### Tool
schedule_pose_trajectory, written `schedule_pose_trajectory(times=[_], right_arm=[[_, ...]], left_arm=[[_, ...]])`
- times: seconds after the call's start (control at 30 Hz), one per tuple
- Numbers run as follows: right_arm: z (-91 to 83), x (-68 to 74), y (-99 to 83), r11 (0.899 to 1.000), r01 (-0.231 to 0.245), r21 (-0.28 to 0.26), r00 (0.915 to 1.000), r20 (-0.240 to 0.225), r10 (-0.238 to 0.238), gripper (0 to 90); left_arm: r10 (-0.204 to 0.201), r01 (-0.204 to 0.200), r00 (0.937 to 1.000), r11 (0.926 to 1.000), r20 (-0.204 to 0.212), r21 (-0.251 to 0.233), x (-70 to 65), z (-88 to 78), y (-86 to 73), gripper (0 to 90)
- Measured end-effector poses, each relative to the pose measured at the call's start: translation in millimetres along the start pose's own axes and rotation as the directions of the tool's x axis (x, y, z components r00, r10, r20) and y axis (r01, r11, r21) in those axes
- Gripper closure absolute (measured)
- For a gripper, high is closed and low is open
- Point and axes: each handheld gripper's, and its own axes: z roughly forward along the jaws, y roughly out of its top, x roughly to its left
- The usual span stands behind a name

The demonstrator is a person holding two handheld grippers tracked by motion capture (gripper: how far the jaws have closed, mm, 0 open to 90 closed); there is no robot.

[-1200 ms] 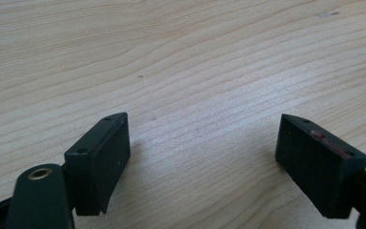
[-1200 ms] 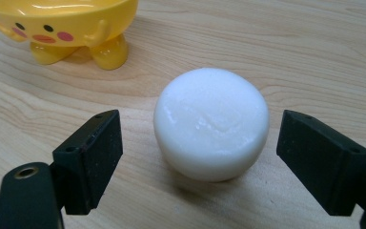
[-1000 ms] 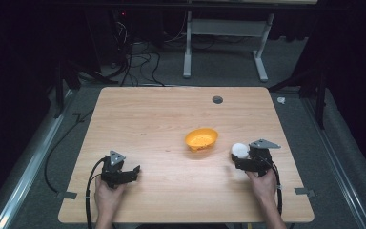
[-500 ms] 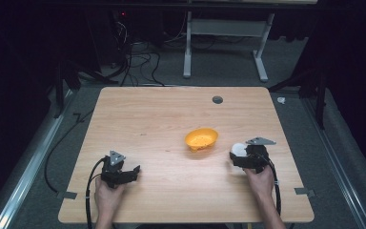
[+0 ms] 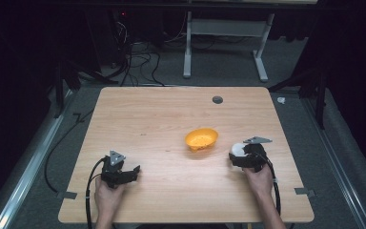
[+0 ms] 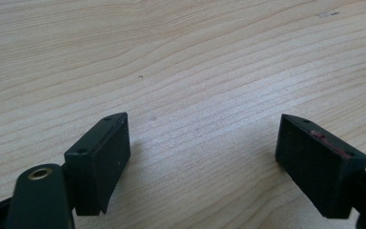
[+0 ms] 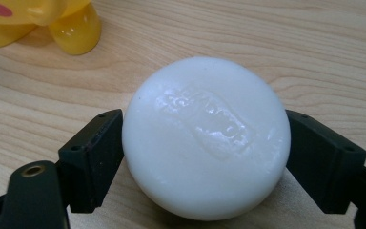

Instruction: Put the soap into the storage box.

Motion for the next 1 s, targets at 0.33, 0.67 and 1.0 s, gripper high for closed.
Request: schedule_pose_trajectory(times=[0.33, 0.67, 1.0], right_arm=[[1.6, 2.0, 0.3, 0.999, 0.028, 0.019, 0.9994, 0.020, -0.029, 23.8], [2.5, 2.5, 0.7, 0.999, 0.037, 0.022, 0.9990, 0.025, -0.038, 24.1], [2.4, 2.8, 0.8, 0.999, 0.034, 0.023, 0.9990, 0.027, -0.035, 24.6]], left_arm=[[0.000, 0.000, 1.0000, 1.0000, 0.000, 0.000, 0.0, 0.0, 0.0, 19.8], [0.000, 0.000, 1.0000, 1.0000, 0.000, 0.000, 0.0, 0.0, 0.0, 19.7], [0.000, 0.000, 1.0000, 1.0000, 0.000, 0.000, 0.0, 0.0, 0.0, 19.8]])
